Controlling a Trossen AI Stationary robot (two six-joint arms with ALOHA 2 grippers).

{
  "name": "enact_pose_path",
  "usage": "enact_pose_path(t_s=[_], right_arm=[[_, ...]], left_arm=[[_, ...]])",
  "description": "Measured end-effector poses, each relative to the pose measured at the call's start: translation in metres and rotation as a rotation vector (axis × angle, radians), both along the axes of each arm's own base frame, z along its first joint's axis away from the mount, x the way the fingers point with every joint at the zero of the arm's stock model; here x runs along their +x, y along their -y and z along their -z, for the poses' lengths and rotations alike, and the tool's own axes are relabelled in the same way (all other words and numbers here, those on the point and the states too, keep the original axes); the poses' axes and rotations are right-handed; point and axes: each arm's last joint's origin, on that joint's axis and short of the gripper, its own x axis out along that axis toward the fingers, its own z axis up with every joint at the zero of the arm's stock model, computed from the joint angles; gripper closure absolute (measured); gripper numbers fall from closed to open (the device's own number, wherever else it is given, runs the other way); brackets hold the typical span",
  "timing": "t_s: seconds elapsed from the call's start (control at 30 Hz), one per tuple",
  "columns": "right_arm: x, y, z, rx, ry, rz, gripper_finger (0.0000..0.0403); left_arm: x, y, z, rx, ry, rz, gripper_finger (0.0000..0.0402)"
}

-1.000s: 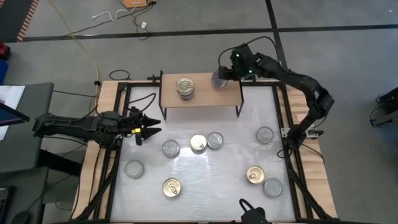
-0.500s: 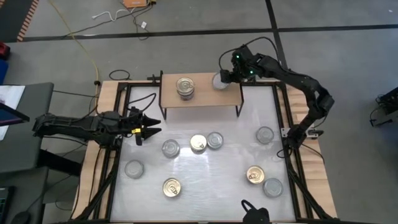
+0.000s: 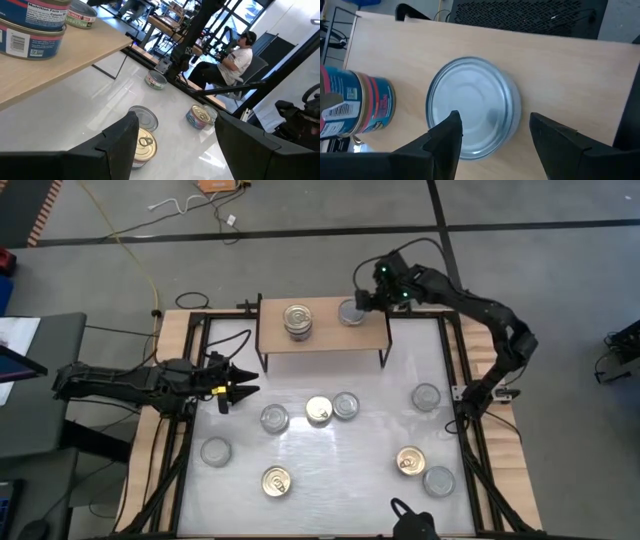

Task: Stack canned seafood by type on shelf
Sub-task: Put the green white tuna can on the shelf

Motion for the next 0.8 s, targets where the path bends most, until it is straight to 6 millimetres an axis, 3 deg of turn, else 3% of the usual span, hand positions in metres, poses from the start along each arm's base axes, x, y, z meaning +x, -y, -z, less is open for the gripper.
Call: enact_pose_path(t_s=[0.5, 0.8], right_arm=[[0.023, -0.012, -0.009, -0.117, 0.089, -0.062, 0.0147], [0.031, -0.019, 0.000, -0.141, 0.000, -0.030, 0.0147]], left_arm=[[0.000, 0.000, 0.000, 0.012, -0.001, -0.002, 0.0151], [0.000, -0.003, 0.000, 0.012, -0.002, -0.026, 0.0151]])
